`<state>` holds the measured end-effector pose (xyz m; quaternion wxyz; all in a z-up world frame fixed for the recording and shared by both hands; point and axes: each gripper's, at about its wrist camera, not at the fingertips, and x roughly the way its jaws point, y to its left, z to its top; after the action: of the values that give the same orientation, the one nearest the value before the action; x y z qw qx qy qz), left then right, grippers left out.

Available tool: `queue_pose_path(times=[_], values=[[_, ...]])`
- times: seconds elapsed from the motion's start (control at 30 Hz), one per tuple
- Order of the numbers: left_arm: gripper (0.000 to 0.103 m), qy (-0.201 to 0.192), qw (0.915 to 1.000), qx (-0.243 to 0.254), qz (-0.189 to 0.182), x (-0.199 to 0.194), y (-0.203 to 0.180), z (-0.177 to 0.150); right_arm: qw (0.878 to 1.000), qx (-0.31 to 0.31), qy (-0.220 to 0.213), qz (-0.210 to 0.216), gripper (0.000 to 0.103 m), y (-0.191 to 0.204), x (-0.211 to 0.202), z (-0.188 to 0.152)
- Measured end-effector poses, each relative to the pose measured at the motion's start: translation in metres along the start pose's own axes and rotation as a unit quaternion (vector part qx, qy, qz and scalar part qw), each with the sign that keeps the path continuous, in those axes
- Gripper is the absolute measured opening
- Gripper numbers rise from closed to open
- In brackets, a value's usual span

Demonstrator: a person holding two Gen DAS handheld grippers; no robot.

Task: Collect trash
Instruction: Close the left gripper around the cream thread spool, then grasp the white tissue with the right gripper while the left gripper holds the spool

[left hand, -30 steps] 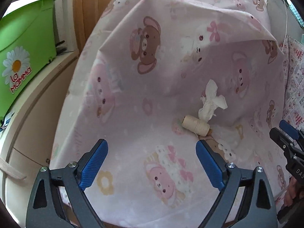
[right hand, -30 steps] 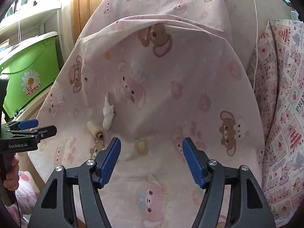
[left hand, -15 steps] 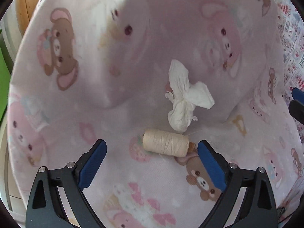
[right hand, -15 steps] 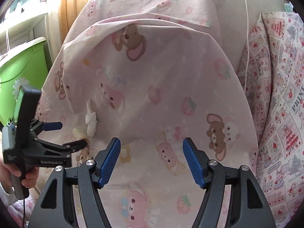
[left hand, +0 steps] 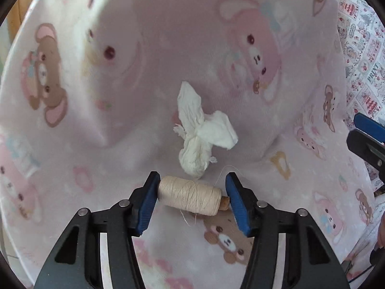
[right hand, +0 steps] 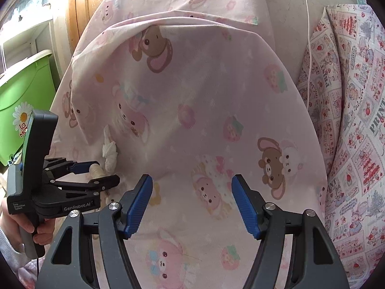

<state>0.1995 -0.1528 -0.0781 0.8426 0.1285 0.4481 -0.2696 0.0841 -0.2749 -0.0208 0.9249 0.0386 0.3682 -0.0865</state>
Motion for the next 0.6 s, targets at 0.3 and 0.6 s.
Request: queue_pose_path(times=[0.3, 0.6], values=[[0.055, -0.019, 0.9965, -0.059, 0.056, -0.032, 0.010, -0.008, 1.000, -0.009, 0.005, 0.011, 0.070, 0.013, 0.002, -0.001], [0.055, -0.088, 0.9817, -0.071, 0.153, -0.096, 0.030, -0.015, 0.999, -0.016, 0.001, 0.046, 0.078, 0.033, 0.007, 0.005]])
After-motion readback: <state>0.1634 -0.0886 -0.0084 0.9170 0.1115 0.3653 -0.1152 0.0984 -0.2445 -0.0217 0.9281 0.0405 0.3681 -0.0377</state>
